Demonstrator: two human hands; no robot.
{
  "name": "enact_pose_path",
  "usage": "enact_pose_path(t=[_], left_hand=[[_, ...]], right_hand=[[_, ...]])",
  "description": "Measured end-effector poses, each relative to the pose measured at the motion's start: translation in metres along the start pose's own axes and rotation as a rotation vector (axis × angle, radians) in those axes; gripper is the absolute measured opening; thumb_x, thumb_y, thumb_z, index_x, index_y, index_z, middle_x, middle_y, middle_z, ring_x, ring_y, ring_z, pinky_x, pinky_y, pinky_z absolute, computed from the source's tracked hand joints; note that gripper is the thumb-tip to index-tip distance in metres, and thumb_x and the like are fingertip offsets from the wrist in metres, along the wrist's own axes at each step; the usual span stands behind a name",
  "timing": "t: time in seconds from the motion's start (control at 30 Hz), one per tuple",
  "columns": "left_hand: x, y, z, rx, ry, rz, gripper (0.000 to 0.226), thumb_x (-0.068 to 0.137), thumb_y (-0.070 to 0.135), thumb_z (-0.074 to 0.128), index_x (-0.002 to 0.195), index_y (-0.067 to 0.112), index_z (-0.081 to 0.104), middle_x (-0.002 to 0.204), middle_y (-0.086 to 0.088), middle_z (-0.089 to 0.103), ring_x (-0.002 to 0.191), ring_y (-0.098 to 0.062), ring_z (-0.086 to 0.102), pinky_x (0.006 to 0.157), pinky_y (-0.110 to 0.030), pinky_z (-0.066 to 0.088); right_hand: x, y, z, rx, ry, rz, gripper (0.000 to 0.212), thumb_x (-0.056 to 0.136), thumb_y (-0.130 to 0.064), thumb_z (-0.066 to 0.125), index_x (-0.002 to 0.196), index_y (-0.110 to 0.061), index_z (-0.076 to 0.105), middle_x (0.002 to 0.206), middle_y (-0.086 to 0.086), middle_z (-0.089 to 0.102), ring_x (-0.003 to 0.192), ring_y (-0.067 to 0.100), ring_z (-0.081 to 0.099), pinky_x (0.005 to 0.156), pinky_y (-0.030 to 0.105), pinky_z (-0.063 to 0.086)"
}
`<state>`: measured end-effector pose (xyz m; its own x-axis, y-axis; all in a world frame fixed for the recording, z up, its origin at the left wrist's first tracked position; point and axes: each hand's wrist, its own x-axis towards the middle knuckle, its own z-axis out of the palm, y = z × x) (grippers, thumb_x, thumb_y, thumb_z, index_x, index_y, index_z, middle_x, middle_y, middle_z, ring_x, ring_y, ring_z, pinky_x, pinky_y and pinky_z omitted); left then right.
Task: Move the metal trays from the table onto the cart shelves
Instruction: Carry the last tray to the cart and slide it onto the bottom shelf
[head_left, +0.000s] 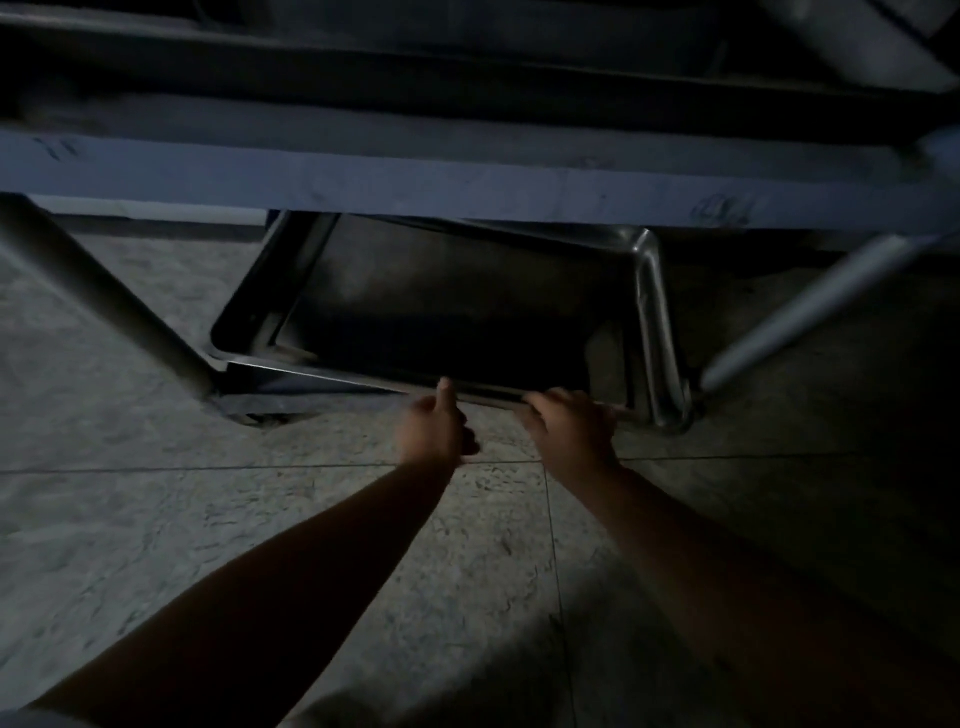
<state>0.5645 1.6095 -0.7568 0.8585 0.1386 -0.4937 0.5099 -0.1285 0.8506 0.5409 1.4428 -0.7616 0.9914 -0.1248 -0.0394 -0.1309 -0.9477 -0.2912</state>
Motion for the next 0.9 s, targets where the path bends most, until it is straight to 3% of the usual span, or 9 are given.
enact_pose_path(t=[0.07,0.13,0.2,0.23,0.33,0.47,0.57,0.7,0.9], left_hand=[[0.010,-0.007,-0.025,0.577,0.185,0.506,0.045,0.098,0.057,0.038,0.083,0.017,0.053,0.066,0.001,0.056,0.068,-0.028,0.060,0.051,-0.025,0.032],[0.031,-0.006,-0.052,0.900,0.301,0.819,0.044,0.093,0.055,0.046,0.098,0.013,0.058,0.091,-0.013,0.061,0.084,-0.033,0.057,0.064,-0.035,0.041],[0.053,0.000,-0.073,1.110,0.242,0.787,0.049,0.093,0.056,0.048,0.112,0.015,0.066,0.113,-0.014,0.063,0.105,-0.037,0.057,0.083,-0.046,0.041],[0.060,0.001,-0.080,1.168,0.168,0.763,0.049,0.093,0.058,0.045,0.108,0.018,0.070,0.111,-0.011,0.067,0.106,-0.036,0.059,0.086,-0.047,0.039],[0.072,-0.004,-0.086,1.216,0.034,0.838,0.039,0.093,0.052,0.053,0.093,0.020,0.075,0.091,-0.007,0.071,0.092,-0.034,0.065,0.080,-0.042,0.041],[0.077,-0.008,-0.081,1.235,-0.003,0.815,0.034,0.092,0.051,0.059,0.102,0.022,0.075,0.099,-0.007,0.071,0.096,-0.033,0.064,0.080,-0.042,0.041],[0.087,-0.008,-0.082,1.184,0.009,0.810,0.034,0.091,0.052,0.060,0.102,0.023,0.074,0.100,-0.006,0.070,0.099,-0.032,0.062,0.082,-0.042,0.036],[0.111,0.010,-0.080,1.151,-0.027,0.678,0.040,0.092,0.059,0.053,0.111,0.028,0.071,0.113,-0.003,0.068,0.110,-0.028,0.059,0.090,-0.042,0.033],[0.120,0.016,-0.073,1.117,-0.028,0.619,0.043,0.092,0.061,0.052,0.117,0.029,0.066,0.119,-0.006,0.067,0.114,-0.029,0.056,0.091,-0.042,0.031]], right_hand=[[0.007,0.013,0.002,0.040,0.005,-0.022,0.033,0.090,-0.044,0.047,0.109,-0.027,0.066,0.106,-0.001,0.066,0.105,0.025,0.054,0.084,0.039,0.027],[0.012,0.022,0.002,0.047,0.040,-0.062,0.032,0.088,-0.044,0.049,0.105,-0.025,0.069,0.102,-0.001,0.067,0.102,0.025,0.056,0.085,0.040,0.029],[0.019,0.031,-0.002,0.056,0.056,-0.074,0.033,0.087,-0.045,0.051,0.103,-0.023,0.070,0.100,0.000,0.068,0.100,0.026,0.058,0.088,0.042,0.035],[0.023,0.035,-0.004,0.068,0.037,-0.072,0.032,0.087,-0.044,0.052,0.103,-0.022,0.070,0.101,0.001,0.068,0.100,0.027,0.057,0.090,0.045,0.038],[0.036,0.047,-0.005,0.094,-0.020,-0.093,0.030,0.087,-0.041,0.056,0.103,-0.021,0.070,0.103,0.003,0.068,0.100,0.027,0.058,0.089,0.047,0.044],[0.052,0.059,0.003,0.230,-0.207,-0.030,0.030,0.088,-0.035,0.061,0.110,-0.017,0.069,0.110,0.004,0.068,0.103,0.021,0.061,0.091,0.041,0.048],[0.059,0.064,0.011,0.256,-0.196,-0.032,0.033,0.086,-0.040,0.061,0.110,-0.018,0.069,0.108,0.002,0.068,0.100,0.019,0.062,0.089,0.041,0.050],[0.078,0.059,0.019,0.310,-0.175,0.009,0.032,0.087,-0.040,0.060,0.110,-0.020,0.068,0.101,-0.002,0.064,0.095,0.017,0.061,0.086,0.042,0.051],[0.110,0.069,0.010,0.307,-0.325,0.020,0.033,0.086,-0.043,0.061,0.113,-0.024,0.067,0.103,-0.004,0.061,0.099,0.016,0.057,0.081,0.030,0.042]])
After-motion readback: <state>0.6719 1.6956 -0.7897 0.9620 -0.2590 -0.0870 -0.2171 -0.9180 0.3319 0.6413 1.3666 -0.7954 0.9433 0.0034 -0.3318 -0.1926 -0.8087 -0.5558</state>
